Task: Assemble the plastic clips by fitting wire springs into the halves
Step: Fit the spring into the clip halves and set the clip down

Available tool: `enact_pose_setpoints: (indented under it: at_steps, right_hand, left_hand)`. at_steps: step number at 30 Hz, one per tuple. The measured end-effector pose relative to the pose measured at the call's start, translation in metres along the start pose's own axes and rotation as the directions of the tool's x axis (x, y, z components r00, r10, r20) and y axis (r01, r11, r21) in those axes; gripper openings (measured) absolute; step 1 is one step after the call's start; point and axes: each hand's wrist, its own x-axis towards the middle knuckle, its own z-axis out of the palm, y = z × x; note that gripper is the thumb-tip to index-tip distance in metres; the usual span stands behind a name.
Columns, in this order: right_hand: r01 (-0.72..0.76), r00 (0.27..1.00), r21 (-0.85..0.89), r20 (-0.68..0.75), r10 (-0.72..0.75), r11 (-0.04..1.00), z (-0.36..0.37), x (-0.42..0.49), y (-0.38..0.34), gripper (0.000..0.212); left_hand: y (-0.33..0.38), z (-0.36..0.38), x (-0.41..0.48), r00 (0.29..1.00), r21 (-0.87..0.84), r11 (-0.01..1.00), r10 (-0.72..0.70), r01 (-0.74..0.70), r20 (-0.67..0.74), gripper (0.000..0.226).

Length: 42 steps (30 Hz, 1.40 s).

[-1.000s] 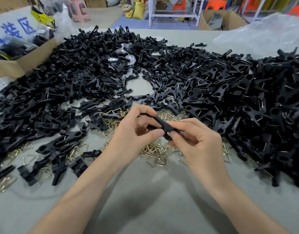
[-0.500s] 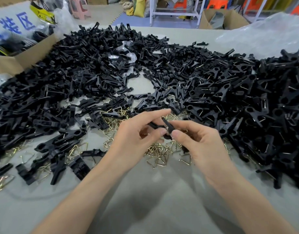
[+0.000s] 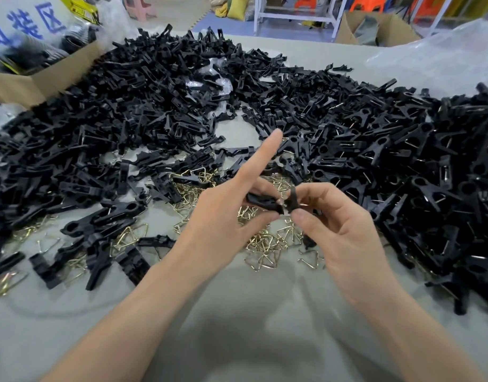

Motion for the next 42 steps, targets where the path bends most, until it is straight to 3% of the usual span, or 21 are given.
enact_pose_setpoints:
  at_steps: [3,9,18,30,42]
  right_hand:
    - [0.011,1.0,0.129,-0.009,-0.01,0.992,0.003,-0.0007,0.001,0.019]
    - [0.035,0.999,0.075,-0.043,-0.032,0.997,0.0039,-0.0014,0.0015,0.032]
    - [0.094,0.99,0.02,-0.103,-0.092,0.995,0.0029,-0.0039,0.0013,0.021]
    - [0.148,0.984,-0.085,-0.084,-0.155,0.985,0.0032,-0.0047,0.0067,0.025]
    - [0.157,0.986,-0.04,-0.055,-0.159,0.987,0.0042,-0.0058,0.0028,0.023]
  left_hand:
    - [0.0017,-0.0007,0.0006,0.999,0.02,1.0,0.006,-0.007,0.053,0.103]
    - [0.0024,-0.0007,-0.0012,0.999,0.029,0.999,-0.032,0.032,0.007,0.106]
    - [0.0014,0.0022,-0.0013,0.99,-0.026,0.991,-0.134,0.133,-0.033,0.05]
    - [-0.0011,0.0037,-0.0028,0.994,0.051,0.993,-0.1,0.103,-0.049,0.055]
    - [0.0008,0.0042,-0.0024,0.997,0.034,0.999,-0.024,0.027,-0.073,0.054]
